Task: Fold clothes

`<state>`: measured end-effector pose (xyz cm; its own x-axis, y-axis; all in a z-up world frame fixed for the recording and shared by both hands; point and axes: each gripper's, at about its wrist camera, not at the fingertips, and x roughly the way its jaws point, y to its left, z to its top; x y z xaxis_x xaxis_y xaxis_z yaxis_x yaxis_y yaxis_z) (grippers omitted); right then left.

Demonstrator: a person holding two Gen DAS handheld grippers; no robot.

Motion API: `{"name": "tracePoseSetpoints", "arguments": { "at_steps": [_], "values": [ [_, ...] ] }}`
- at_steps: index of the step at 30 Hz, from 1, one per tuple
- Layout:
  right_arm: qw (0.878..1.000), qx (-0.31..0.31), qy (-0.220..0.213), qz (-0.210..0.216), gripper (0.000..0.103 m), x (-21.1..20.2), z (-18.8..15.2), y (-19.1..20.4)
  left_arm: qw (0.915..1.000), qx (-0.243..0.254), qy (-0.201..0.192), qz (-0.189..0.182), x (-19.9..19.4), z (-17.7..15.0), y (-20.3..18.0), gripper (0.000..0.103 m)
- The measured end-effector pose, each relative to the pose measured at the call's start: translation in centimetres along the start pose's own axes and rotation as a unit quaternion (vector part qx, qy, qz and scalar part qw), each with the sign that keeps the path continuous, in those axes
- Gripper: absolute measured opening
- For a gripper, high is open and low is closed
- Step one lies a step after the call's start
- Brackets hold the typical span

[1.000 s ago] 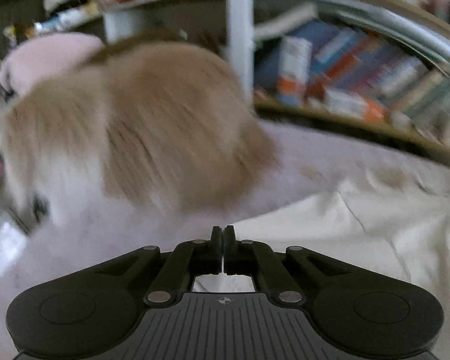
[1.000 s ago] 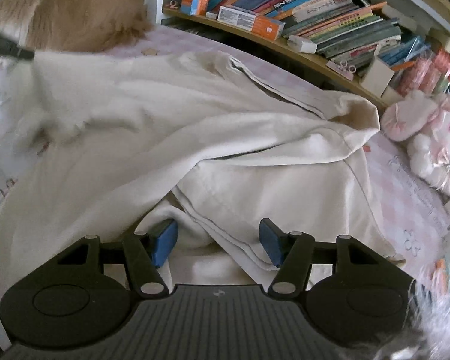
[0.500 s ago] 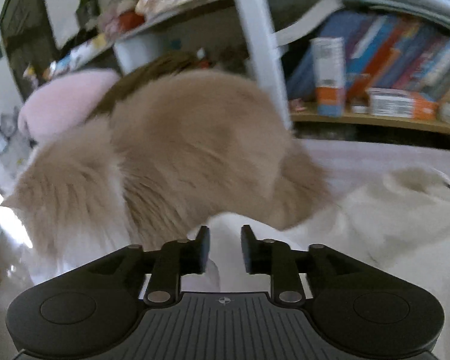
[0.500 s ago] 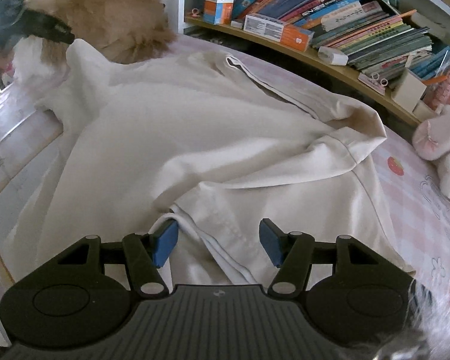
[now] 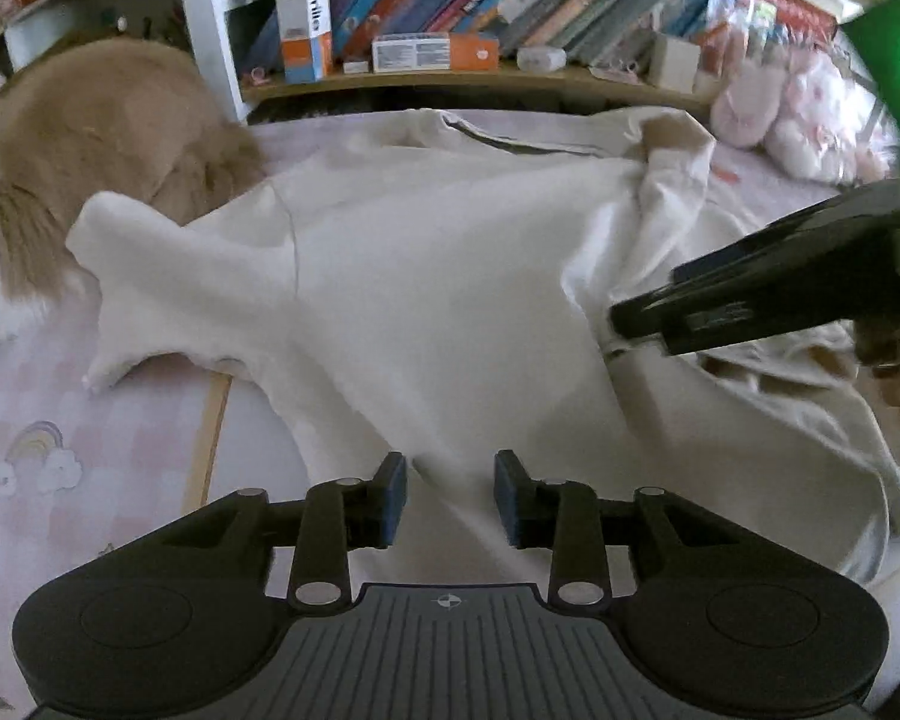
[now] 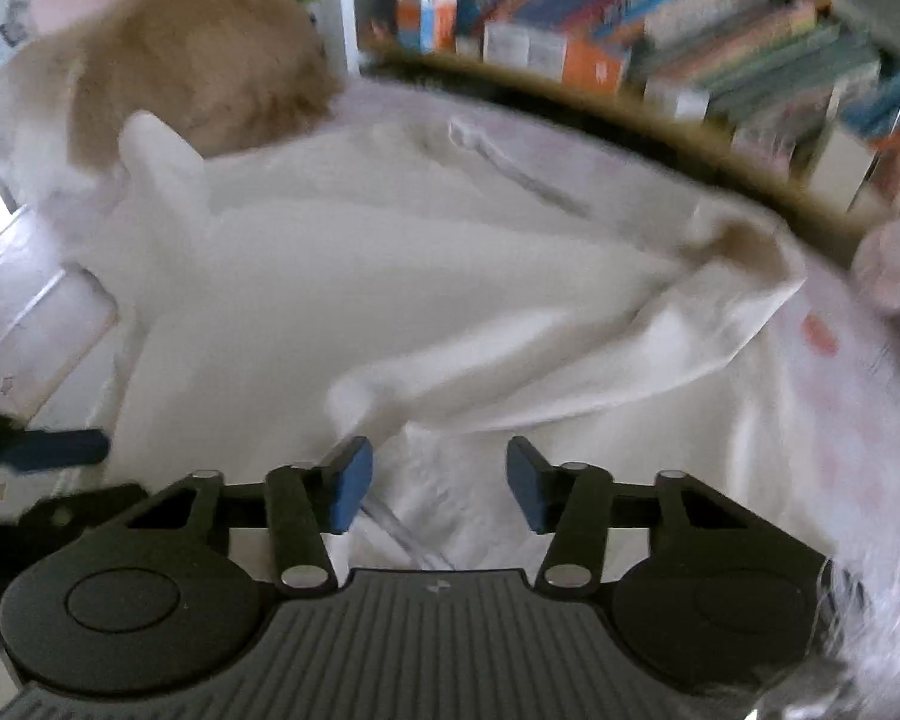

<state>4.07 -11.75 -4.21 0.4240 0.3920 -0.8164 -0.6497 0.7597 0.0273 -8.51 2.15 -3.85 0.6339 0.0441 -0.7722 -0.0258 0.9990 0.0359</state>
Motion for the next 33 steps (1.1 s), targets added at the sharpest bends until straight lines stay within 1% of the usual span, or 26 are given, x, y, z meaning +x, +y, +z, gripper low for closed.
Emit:
{"name": "tracePoseSetpoints", "arguments": {
  "at_steps": [1, 2, 3, 4, 5, 6, 9, 11, 13, 16, 19, 23, 25, 29, 33],
  "values": [
    [1.000, 0.007, 0.004, 0.004, 0.043, 0.5, -0.3, -0.2, 1.0000, 0.005, -0.007, 0.001, -0.2, -0.2, -0.2, 0.064],
    [1.000, 0.015, 0.001, 0.009, 0.042, 0.6, -0.4, -0.5, 0.9999, 0.007, -0.013, -0.003, -0.4, -0.3, -0.4, 0.065],
    [1.000, 0.020, -0.003, 0.014, 0.038, 0.6, -0.5, -0.7, 0.9998, 0.007, -0.014, -0.010, -0.4, -0.5, -0.6, 0.065],
    [1.000, 0.023, -0.006, 0.016, 0.032, 0.5, -0.6, -0.9, 0.9998, 0.006, -0.011, -0.017, -0.4, -0.7, -0.8, 0.065],
    [0.999, 0.025, -0.007, 0.021, 0.017, 0.4, -0.6, -1.1, 0.9998, 0.007, -0.003, -0.020, -0.2, -0.8, -1.0, 0.065],
    [0.999, 0.028, -0.008, 0.026, 0.014, 0.3, -0.5, -1.3, 0.9998, 0.007, 0.009, -0.018, 0.1, -0.9, -1.2, 0.065],
    [0.998, 0.041, -0.026, 0.026, 0.009, -0.8, -0.3, -2.3, 0.9993, -0.002, 0.032, -0.018, 0.8, -1.1, -1.3, 0.065],
    [0.997, 0.057, -0.045, 0.024, 0.008, -2.6, -0.2, -4.0, 0.9988, -0.015, 0.041, -0.020, 1.1, -1.2, -1.2, 0.066],
    [0.995, 0.067, -0.067, 0.012, 0.008, -4.5, 0.0, -6.2, 0.9987, -0.018, 0.044, -0.018, 1.2, -1.2, -1.1, 0.068],
    [0.993, 0.074, -0.091, -0.032, 0.007, -7.2, 0.2, -10.7, 0.9988, -0.017, 0.044, -0.013, 1.2, -1.2, -1.2, 0.069],
    [0.987, 0.072, -0.096, -0.103, 0.007, -9.4, 1.1, -16.2, 0.9987, -0.021, 0.046, -0.007, 1.2, -1.2, -1.4, 0.073],
    [0.975, 0.063, -0.073, -0.200, 0.007, -10.8, 1.9, -23.3, 0.9983, -0.027, 0.051, -0.001, 1.4, -0.9, -1.3, 0.076],
    [0.968, 0.054, -0.061, -0.238, 0.007, -11.1, 1.7, -26.0, 0.9981, -0.029, 0.055, 0.002, 1.5, -0.8, -1.3, 0.076],
    [0.957, 0.040, -0.029, -0.287, 0.006, -10.5, 0.8, -29.7, 0.9975, -0.034, 0.061, 0.010, 1.7, -0.6, -1.3, 0.077],
    [0.948, 0.012, 0.011, -0.319, 0.006, -8.5, 0.1, -31.4, 0.9972, -0.037, 0.063, 0.018, 1.7, -0.5, -1.5, 0.078]
  ]
}}
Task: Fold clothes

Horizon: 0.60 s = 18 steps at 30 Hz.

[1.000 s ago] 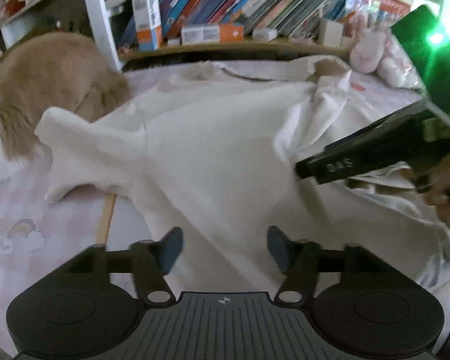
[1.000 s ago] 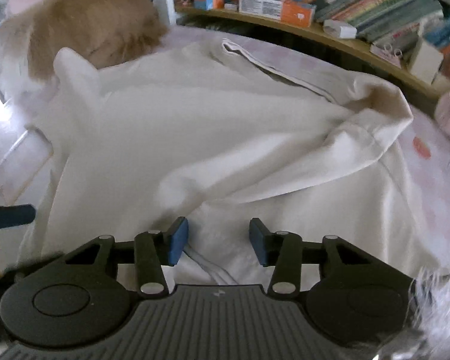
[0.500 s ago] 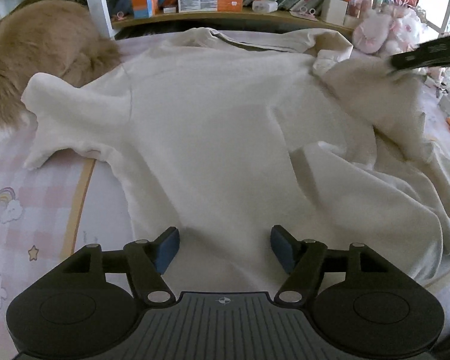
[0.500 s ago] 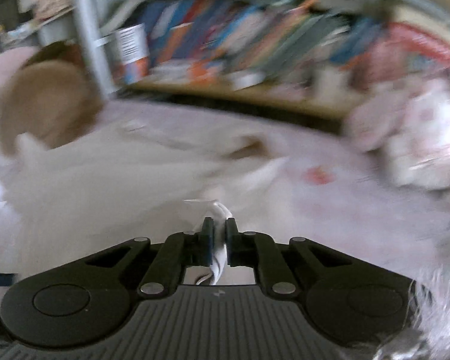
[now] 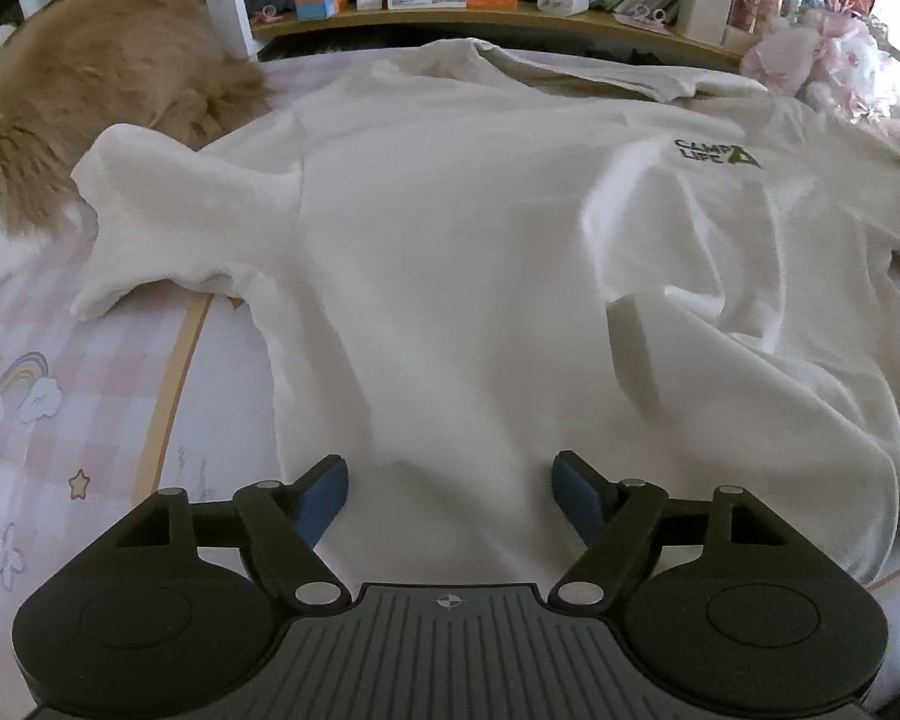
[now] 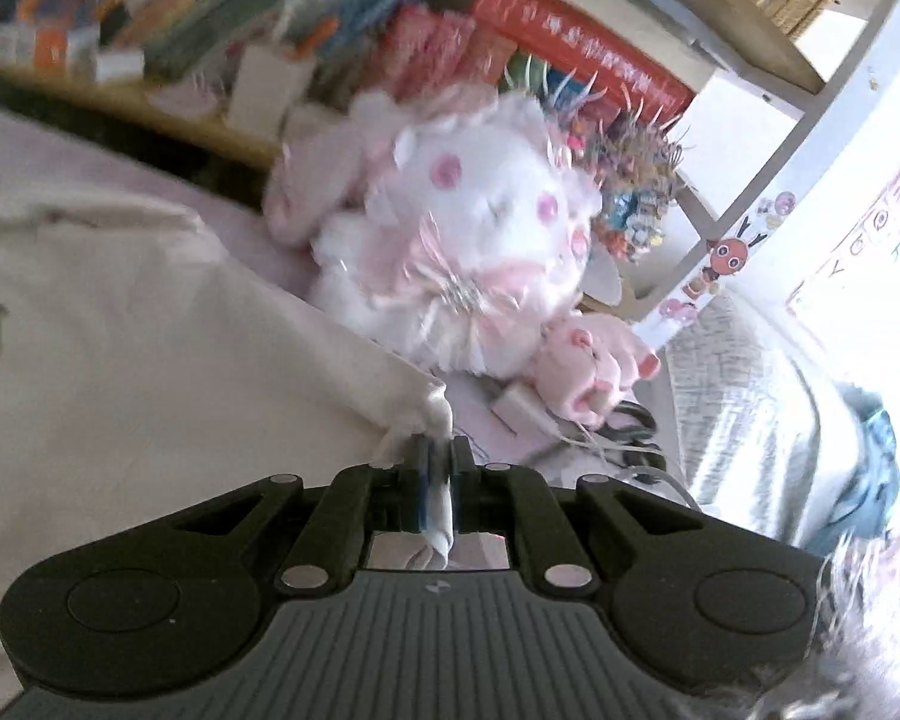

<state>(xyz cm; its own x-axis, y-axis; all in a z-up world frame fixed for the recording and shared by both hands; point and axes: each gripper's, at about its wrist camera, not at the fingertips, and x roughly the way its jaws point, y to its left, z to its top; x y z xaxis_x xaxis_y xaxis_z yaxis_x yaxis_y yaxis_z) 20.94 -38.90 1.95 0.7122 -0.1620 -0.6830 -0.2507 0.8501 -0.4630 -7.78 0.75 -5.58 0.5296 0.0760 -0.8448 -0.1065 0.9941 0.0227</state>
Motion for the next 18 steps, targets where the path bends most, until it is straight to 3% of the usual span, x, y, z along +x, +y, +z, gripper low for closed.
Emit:
{"name": "tracePoseSetpoints", "arguments": {
  "at_steps": [4, 9, 14, 18],
  "values": [
    [0.999, -0.006, 0.017, -0.027, 0.000, 1.6, -0.5, -0.7, 0.9999, 0.000, -0.002, 0.011, 0.1, 0.0, -0.4, 0.079],
    [0.997, 0.040, 0.009, 0.071, 0.001, 0.7, -0.7, -1.6, 0.9997, -0.005, -0.001, 0.024, 0.0, 0.0, -0.9, 0.079],
    [0.981, 0.107, -0.001, 0.163, 0.002, -2.8, -1.5, -0.2, 0.9990, 0.003, -0.009, 0.044, -0.7, -0.1, -1.2, 0.079],
    [0.974, 0.106, 0.001, 0.198, 0.018, -5.4, -3.1, 2.8, 0.9984, -0.006, -0.017, 0.055, -1.6, -0.3, -0.5, 0.079]
  ]
}}
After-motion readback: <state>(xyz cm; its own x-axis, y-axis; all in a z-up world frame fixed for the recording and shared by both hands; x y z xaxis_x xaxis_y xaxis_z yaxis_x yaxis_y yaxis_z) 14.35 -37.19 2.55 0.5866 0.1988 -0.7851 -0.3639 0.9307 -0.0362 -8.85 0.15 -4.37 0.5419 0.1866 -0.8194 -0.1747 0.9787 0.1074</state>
